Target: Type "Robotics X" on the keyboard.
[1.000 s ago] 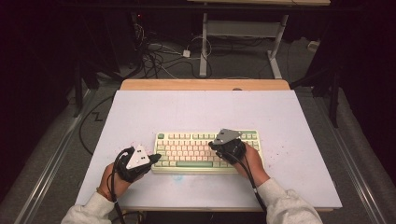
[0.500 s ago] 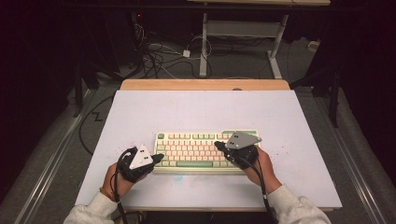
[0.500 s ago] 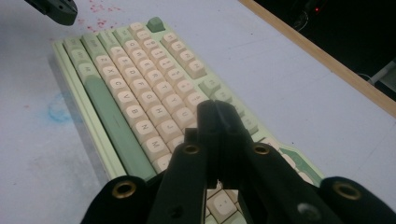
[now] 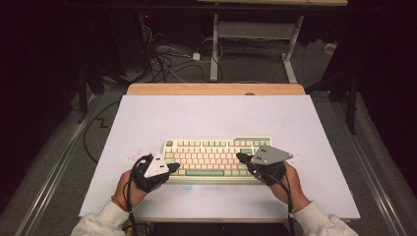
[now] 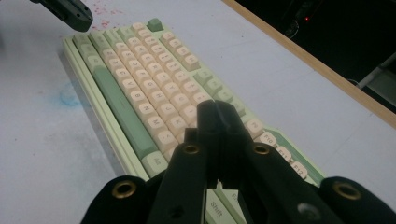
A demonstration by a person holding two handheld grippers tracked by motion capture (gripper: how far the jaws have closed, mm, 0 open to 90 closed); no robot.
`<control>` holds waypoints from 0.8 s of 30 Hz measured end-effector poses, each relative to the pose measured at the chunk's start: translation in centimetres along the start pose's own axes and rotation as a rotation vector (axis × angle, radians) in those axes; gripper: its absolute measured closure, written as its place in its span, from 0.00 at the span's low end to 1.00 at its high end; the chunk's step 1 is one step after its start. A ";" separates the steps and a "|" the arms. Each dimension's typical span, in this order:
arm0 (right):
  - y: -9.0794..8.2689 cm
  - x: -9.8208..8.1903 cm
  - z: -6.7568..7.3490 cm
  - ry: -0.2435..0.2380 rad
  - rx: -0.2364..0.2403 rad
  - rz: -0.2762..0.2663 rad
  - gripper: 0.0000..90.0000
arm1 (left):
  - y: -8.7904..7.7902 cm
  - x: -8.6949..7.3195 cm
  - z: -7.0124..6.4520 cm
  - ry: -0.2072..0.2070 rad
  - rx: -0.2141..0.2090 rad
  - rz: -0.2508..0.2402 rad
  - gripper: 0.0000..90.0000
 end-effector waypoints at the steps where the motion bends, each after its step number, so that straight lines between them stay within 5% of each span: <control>1: -0.1 -0.1 -0.1 -0.001 -0.002 -0.001 1.00 | 0.2 0.3 -0.1 0.001 -0.005 -0.005 0.97; 24: -2.2 -2.5 -0.4 0.003 -0.008 0.037 1.00 | 4.9 4.6 -0.9 0.072 -0.101 0.027 0.97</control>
Point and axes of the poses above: each handheld gripper's, and its own axes: y roughly forward along the jaws, x roughly out of its top, z roughly to its left, the point moved 5 cm from there along y, roughly forward along the jaws, and after that the axes turned 9 degrees about y, right-handed, at the moved point
